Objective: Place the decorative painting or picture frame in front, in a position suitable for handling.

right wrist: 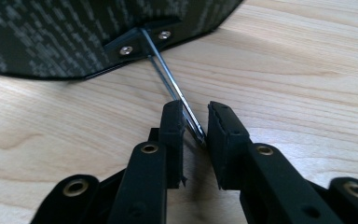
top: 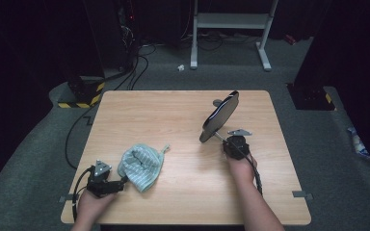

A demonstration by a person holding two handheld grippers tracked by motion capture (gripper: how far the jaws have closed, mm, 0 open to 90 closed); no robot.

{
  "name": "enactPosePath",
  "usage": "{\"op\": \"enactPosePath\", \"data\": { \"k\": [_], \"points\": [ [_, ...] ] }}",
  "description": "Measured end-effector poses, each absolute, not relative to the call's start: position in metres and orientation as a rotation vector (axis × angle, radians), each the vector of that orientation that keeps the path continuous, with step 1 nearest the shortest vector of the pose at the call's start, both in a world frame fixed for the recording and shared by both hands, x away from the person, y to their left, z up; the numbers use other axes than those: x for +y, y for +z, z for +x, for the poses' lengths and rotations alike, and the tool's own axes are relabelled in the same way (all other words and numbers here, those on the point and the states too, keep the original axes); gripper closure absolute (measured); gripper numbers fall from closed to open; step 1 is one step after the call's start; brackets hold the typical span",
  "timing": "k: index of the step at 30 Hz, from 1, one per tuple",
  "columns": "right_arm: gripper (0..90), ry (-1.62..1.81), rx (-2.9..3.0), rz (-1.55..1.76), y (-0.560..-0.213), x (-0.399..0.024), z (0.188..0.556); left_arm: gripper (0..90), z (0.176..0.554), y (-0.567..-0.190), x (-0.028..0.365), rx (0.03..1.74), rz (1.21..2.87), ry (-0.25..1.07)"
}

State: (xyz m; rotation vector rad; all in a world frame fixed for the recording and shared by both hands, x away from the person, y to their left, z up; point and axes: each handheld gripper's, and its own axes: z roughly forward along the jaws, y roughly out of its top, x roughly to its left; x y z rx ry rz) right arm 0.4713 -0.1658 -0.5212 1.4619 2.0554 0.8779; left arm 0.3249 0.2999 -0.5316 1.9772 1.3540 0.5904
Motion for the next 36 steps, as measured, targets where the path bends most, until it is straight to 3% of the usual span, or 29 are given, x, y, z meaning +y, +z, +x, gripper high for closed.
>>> {"op": "enactPosePath", "data": {
  "k": [16,30,34,36],
  "points": [
    [71.7,0.854,1.991,1.517,-0.521,-0.185,0.487,15.4,0.325,-0.532,0.3,1.355,1.975,0.594],
    [62.2,0.852,2.0,1.496,-0.514,-0.191,0.486,15.9,0.325,-0.532,0.3,1.357,1.972,0.595],
    [69.4,0.819,2.012,1.478,-0.516,-0.184,0.486,15.9,0.325,-0.532,0.3,1.358,1.972,0.595],
    [68.0,0.808,2.016,1.486,-0.518,-0.184,0.49,16.0,0.325,-0.532,0.3,1.359,1.971,0.596]
  ]
}}
